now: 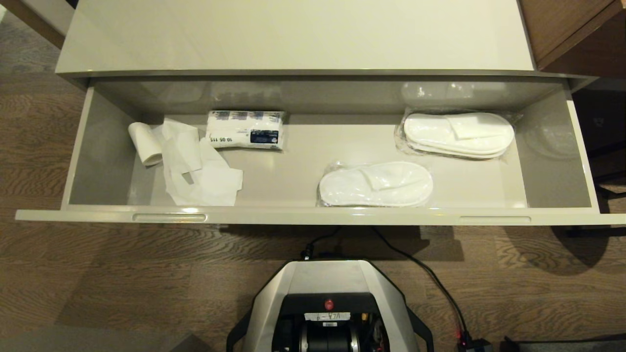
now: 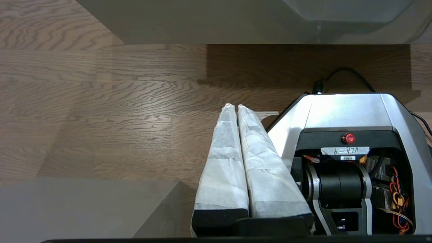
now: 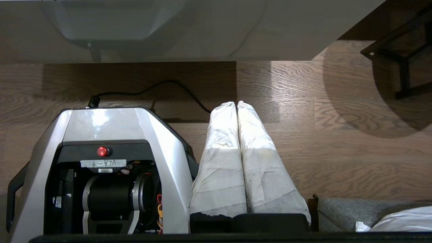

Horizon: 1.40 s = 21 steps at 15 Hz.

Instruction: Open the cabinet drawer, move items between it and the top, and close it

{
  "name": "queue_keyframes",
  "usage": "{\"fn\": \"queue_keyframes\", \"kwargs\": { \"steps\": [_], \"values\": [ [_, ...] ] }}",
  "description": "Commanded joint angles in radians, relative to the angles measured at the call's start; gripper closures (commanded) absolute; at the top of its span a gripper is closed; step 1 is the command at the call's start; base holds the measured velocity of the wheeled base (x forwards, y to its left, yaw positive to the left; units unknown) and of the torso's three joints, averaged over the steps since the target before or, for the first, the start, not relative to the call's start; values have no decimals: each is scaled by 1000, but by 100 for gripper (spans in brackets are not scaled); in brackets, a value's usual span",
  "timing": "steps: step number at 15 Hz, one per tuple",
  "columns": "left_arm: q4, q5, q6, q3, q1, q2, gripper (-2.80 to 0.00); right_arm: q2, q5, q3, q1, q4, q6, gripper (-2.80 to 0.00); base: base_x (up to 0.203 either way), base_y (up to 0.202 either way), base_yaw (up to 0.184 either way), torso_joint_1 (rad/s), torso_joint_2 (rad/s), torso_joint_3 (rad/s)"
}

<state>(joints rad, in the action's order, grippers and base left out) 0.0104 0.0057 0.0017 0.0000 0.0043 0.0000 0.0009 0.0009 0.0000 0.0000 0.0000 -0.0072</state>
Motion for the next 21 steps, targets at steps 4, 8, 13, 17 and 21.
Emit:
{"fn": "queue_keyframes", "kwargs": {
  "steps": [4,8,13,17,21],
  "values": [
    [0,0,1,0,0,2,0,1,2,2,2,0,-7,0,0,0,0,0,0,0],
    [0,0,1,0,0,2,0,1,1,2,2,0,-5,0,0,0,0,0,0,0],
    [0,0,1,0,0,2,0,1,1,2,0,0,-4,0,0,0,0,0,0,0],
    [0,0,1,0,0,2,0,1,1,2,0,0,-4,0,0,0,0,0,0,0],
    [0,0,1,0,0,2,0,1,1,2,2,0,-4,0,0,0,0,0,0,0]
  ]
}}
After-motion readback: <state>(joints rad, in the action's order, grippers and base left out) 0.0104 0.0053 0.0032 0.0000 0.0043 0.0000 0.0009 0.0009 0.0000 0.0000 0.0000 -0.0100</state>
